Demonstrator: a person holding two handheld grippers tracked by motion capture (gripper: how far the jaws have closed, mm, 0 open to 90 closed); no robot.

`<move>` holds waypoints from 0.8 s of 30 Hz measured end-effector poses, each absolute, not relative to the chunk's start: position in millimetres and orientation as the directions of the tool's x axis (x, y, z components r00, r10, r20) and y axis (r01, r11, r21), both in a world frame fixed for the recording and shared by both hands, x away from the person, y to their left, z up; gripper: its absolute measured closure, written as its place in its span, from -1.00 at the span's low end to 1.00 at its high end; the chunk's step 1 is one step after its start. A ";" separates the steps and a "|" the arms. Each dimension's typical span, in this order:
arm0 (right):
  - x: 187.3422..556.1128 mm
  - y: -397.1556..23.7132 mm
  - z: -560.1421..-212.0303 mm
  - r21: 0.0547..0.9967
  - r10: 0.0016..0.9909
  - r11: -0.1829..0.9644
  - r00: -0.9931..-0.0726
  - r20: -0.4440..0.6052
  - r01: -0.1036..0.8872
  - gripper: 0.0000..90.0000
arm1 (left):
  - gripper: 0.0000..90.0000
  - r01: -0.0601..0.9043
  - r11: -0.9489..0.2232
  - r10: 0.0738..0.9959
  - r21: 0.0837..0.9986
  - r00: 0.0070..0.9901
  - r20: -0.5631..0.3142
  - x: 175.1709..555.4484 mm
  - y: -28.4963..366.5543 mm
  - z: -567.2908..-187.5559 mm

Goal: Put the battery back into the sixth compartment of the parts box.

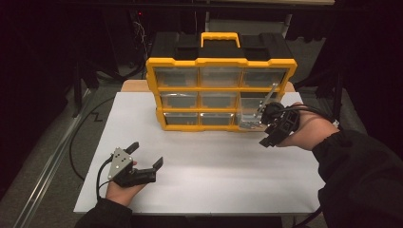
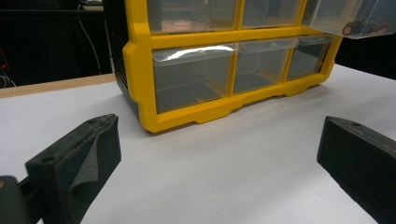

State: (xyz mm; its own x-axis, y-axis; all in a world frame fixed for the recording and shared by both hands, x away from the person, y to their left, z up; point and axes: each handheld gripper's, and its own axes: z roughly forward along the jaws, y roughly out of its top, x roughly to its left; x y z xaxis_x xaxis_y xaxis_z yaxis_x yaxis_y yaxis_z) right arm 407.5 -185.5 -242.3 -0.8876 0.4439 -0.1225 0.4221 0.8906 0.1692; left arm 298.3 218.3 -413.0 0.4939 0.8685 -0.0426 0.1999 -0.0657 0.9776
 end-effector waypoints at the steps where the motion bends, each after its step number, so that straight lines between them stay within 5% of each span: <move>1: 406.7 -184.8 -246.3 0.165 0.445 0.890 -0.887 -0.122 0.424 0.19 | -0.99 0.200 -0.066 0.869 0.978 0.494 -0.042 298.2 218.3 -412.9; 24: 395.4 -176.4 -317.6 0.150 0.456 0.886 -0.885 -0.099 0.439 -0.07 | -0.99 0.199 -0.064 0.868 0.978 0.494 -0.044 297.9 218.0 -413.0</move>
